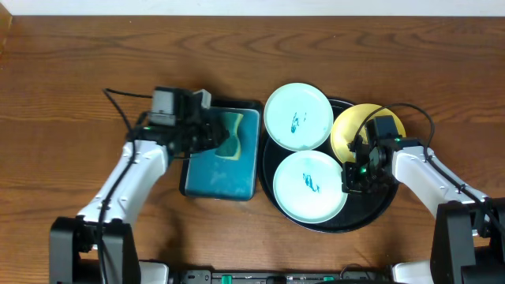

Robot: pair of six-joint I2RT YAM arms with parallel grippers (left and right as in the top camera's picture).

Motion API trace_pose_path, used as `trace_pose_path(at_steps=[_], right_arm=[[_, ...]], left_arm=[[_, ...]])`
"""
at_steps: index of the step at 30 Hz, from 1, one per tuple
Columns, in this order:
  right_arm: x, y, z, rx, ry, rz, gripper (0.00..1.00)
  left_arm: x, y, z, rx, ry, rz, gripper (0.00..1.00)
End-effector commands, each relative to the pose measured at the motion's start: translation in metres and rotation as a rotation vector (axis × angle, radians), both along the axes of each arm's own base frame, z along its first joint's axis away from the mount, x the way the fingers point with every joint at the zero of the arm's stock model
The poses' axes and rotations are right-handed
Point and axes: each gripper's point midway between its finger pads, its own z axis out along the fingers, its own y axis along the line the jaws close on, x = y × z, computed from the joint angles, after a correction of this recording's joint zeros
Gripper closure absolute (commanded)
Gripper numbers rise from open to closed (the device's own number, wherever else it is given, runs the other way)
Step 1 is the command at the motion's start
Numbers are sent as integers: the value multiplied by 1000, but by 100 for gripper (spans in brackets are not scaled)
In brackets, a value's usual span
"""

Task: Clean dirty plates on tray and stack at the side
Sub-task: 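Lift the sponge with the left gripper and carry it toward the plates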

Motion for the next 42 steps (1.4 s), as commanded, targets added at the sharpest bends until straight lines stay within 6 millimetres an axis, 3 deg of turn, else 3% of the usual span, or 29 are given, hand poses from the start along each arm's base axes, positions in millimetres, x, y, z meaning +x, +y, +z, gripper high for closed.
trace_pose_path(at_steps=[1, 7, 13, 18, 42], right_arm=[[1, 5, 1, 16, -7, 29, 99], [1, 5, 1, 16, -7, 28, 99], [1, 5, 1, 17, -7, 28, 99], [1, 5, 1, 16, -8, 28, 99], [1, 5, 1, 17, -9, 28, 99]], left_arm=[[-8, -7, 32, -168, -157, -199, 93], [-9, 7, 59, -309, -277, -255, 93], [-3, 25, 62, -315, -293, -210, 93], [-7, 21, 69, -348, -339, -254, 93], [-6, 22, 70, -343, -348, -257, 92]])
